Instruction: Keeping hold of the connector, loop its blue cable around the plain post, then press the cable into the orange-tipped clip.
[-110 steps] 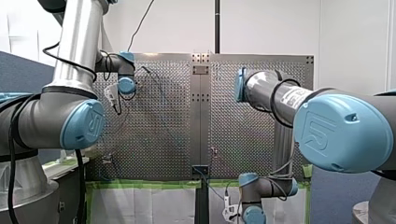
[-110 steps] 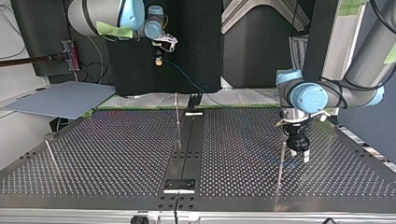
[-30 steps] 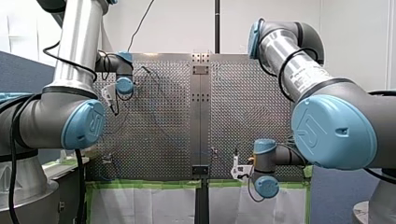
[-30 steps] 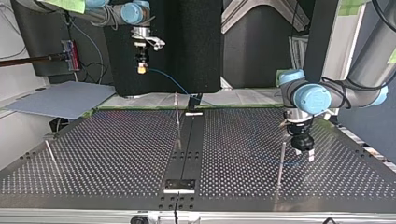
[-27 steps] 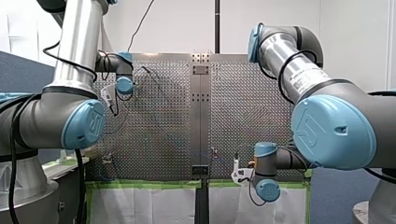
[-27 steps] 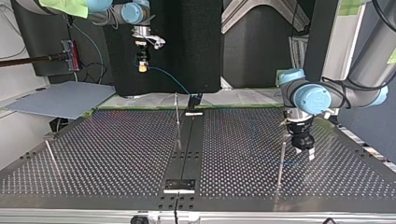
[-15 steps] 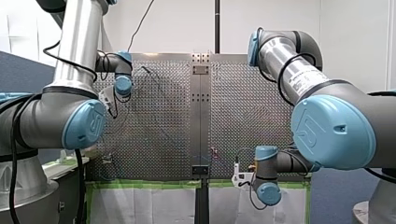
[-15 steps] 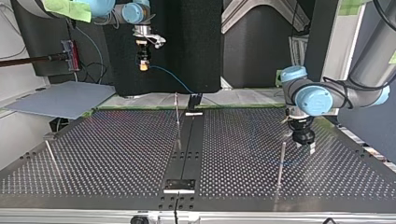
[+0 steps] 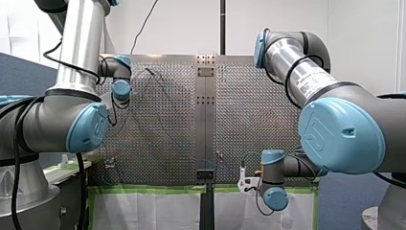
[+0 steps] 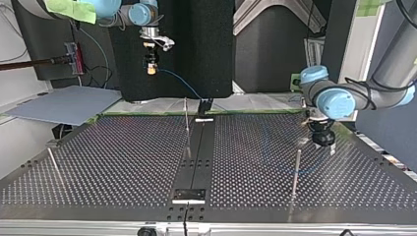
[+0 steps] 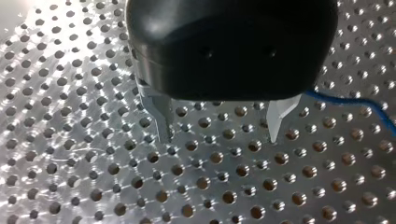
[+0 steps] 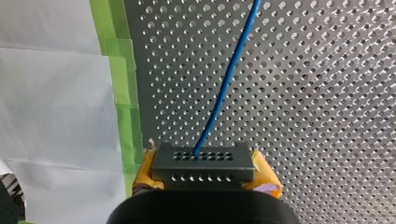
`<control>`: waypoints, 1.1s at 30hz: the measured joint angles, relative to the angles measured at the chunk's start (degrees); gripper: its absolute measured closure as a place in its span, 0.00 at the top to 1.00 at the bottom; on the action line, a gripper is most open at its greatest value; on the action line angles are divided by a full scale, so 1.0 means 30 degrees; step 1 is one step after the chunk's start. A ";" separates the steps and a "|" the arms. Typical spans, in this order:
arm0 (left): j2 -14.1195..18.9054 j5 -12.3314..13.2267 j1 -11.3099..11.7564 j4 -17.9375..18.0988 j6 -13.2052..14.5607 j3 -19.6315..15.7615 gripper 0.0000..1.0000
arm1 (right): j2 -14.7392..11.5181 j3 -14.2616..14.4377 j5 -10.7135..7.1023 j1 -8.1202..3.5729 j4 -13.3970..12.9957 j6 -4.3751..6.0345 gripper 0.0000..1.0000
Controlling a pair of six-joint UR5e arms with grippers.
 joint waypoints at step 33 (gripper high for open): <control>-0.0784 0.0949 -0.0257 0.3251 -0.0835 -0.3246 1.00 | -0.0011 -0.0055 -0.0249 0.0118 0.0391 -0.0128 0.00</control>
